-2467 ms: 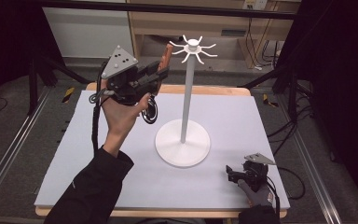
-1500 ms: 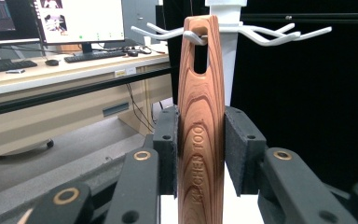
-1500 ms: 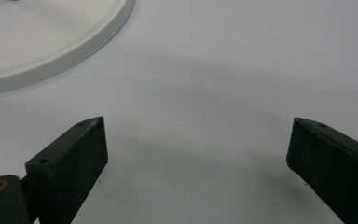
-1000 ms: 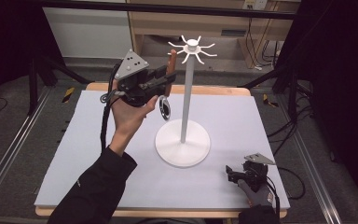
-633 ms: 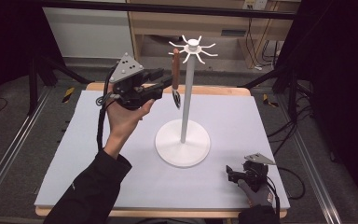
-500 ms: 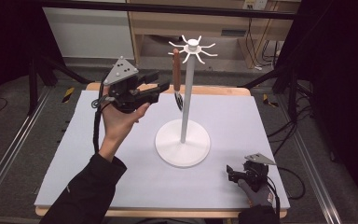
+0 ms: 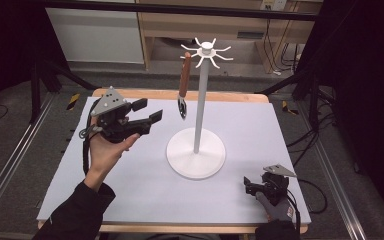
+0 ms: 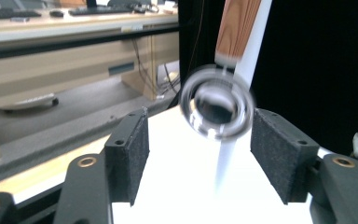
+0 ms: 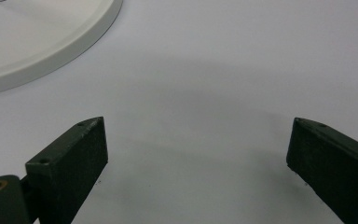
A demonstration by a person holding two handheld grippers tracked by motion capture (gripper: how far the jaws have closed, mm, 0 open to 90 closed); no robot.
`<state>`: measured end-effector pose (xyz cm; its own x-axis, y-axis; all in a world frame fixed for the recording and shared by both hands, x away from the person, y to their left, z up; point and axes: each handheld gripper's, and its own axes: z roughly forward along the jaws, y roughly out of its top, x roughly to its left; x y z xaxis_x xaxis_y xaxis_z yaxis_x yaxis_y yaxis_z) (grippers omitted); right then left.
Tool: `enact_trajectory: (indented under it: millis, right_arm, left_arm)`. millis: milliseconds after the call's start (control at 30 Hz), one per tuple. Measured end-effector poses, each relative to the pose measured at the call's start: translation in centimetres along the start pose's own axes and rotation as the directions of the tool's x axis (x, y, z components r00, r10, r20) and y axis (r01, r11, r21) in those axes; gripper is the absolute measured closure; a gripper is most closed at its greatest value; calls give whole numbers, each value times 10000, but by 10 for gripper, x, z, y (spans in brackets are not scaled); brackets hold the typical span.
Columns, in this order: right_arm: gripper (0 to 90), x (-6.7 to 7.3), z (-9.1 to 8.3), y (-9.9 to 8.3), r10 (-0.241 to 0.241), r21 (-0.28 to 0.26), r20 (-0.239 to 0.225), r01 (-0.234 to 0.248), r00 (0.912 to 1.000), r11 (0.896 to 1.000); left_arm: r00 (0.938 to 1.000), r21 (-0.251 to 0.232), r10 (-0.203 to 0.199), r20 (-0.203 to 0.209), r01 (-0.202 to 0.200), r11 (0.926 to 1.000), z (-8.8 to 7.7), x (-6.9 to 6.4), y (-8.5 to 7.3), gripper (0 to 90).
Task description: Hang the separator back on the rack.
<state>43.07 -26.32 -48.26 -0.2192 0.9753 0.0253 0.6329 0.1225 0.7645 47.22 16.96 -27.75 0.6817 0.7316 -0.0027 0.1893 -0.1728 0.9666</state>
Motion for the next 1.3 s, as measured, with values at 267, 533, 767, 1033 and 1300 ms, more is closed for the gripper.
enact_trajectory:
  millis: [267,533,767,1033,1300]
  right_arm:
    - [54,-1,0,0,39,-2,51,-39,10000,10000]
    - [54,-2,0,0,43,17,90,-43,10000,10000]
    - [54,-3,0,0,12,57,147,-13,9999,10000]
    - [54,-3,1,0,10,134,163,-12,9999,9999]
    - [54,-5,2,-1,-32,254,281,25,9996,9997]
  left_arm:
    - [9996,591,-210,-170,219,9980,-4,9,-36,345]
    - [9989,1162,-312,-359,351,9926,-7,18,-71,333]
    - [9965,1729,-517,-660,625,9830,-13,28,-105,330]
    - [9922,2357,-749,-998,967,9670,-19,41,-135,325]
    - [9844,2627,-736,-1597,1142,9581,-30,49,-160,318]
